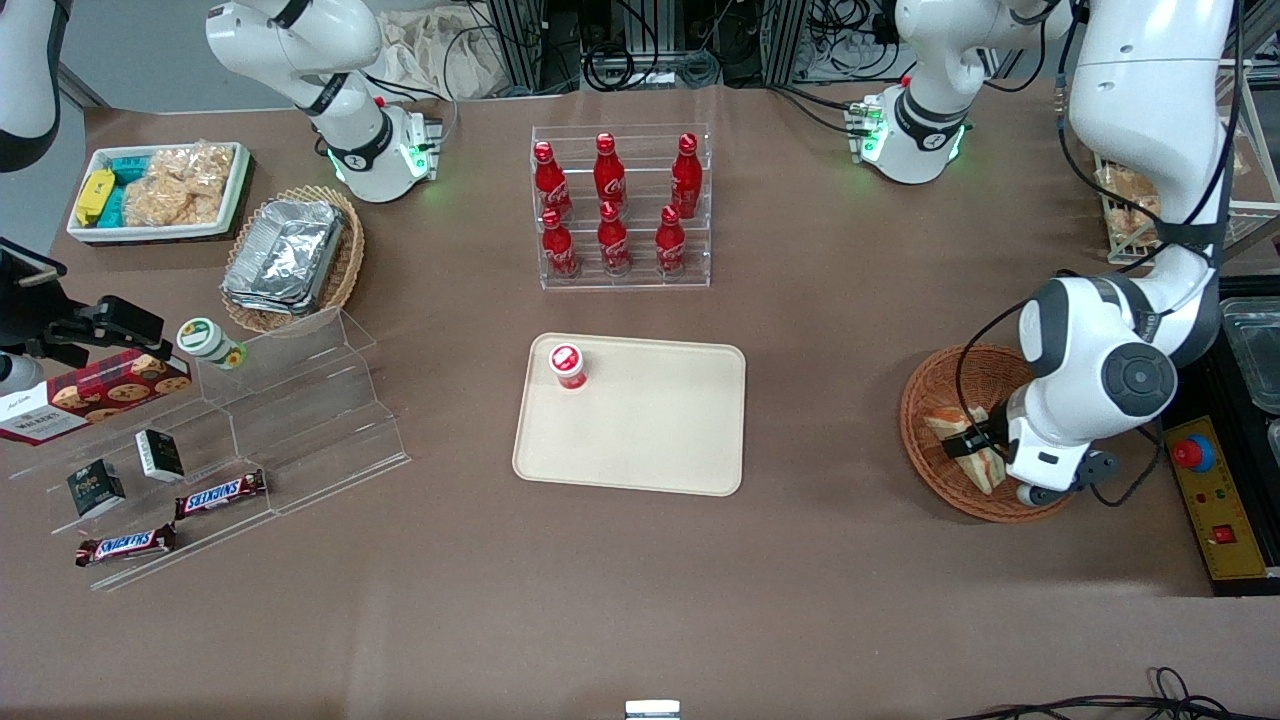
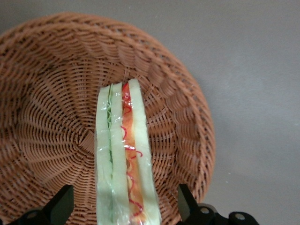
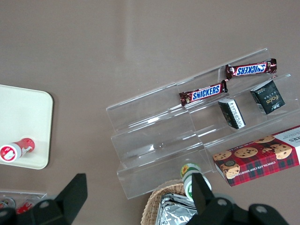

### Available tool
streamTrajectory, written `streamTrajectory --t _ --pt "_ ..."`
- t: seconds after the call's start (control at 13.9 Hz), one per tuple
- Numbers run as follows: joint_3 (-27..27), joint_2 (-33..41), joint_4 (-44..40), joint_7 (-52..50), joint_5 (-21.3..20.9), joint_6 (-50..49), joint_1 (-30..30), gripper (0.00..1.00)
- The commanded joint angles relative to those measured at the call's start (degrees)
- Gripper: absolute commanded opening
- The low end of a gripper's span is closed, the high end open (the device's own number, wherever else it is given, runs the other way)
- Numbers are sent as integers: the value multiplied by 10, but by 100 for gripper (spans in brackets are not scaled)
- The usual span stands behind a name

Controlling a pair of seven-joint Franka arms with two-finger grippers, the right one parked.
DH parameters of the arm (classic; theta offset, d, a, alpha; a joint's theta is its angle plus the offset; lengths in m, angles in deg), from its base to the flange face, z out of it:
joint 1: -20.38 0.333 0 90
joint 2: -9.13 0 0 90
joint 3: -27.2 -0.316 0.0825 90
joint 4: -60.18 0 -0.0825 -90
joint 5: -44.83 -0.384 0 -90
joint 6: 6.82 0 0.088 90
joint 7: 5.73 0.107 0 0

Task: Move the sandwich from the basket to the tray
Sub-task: 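Lower the left gripper and close it on the wrapped sandwich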

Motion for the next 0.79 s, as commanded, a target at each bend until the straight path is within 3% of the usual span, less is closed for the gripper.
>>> streamTrajectory --t 0.0,0.14,0.29,0.43,0.72 --pt "-2 11 30 -11 -10 35 -2 91" --pt "-2 11 30 -11 -10 35 0 60" --pt "-2 11 29 -11 -10 35 0 42" --pt "-2 11 26 -12 -10 35 1 37" --pt "-1 42 -4 -9 -10 11 -2 37"
